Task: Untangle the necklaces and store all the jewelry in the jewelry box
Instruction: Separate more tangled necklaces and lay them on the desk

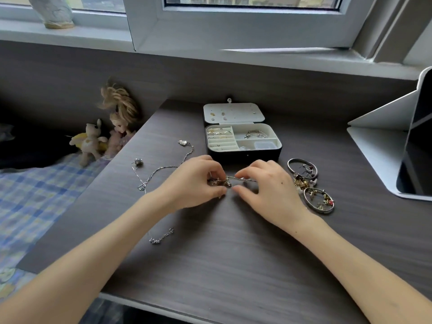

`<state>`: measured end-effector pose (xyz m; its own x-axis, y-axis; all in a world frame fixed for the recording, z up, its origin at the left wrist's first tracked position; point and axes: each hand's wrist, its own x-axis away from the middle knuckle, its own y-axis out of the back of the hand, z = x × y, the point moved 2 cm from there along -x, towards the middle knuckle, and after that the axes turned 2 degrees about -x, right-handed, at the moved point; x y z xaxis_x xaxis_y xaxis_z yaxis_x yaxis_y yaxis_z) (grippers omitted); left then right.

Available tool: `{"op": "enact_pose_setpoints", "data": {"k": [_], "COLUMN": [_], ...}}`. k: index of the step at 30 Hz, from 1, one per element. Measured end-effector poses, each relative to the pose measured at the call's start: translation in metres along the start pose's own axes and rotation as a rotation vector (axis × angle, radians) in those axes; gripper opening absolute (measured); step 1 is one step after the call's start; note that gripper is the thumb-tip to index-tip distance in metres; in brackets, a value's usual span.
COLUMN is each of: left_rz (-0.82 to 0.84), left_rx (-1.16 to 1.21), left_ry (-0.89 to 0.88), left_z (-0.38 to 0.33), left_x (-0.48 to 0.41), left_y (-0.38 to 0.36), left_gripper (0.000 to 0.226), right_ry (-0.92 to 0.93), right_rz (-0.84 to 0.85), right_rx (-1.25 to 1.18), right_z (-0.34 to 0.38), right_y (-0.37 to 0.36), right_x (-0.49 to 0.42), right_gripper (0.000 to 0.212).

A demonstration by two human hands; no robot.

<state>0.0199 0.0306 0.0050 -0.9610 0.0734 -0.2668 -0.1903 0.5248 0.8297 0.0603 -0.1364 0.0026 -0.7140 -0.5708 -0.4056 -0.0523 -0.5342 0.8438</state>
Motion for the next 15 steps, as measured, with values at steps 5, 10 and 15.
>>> {"op": "enact_pose_setpoints", "data": {"k": [5, 10, 15], "left_rz": [0.1, 0.196, 0.395], "left_rx": [-0.032, 0.018, 0.057], "left_ry": [0.015, 0.074, 0.075], "left_z": [-0.006, -0.015, -0.021], "left_x": [0.013, 0.032, 0.04], "left_y": [0.007, 0.015, 0.024], "left_gripper": [0.03, 0.026, 0.012], "right_ry": [0.045, 0.108, 0.164], "right_rz": [0.074, 0.191, 0.31], "right_rx": [-0.088, -0.109, -0.122], "right_z": [0.015, 0.017, 0.007], "right_y": [-0.004, 0.007, 0.028], "right_x": [0.008, 0.027, 0.055], "right_gripper": [0.018, 0.012, 0.018]}}
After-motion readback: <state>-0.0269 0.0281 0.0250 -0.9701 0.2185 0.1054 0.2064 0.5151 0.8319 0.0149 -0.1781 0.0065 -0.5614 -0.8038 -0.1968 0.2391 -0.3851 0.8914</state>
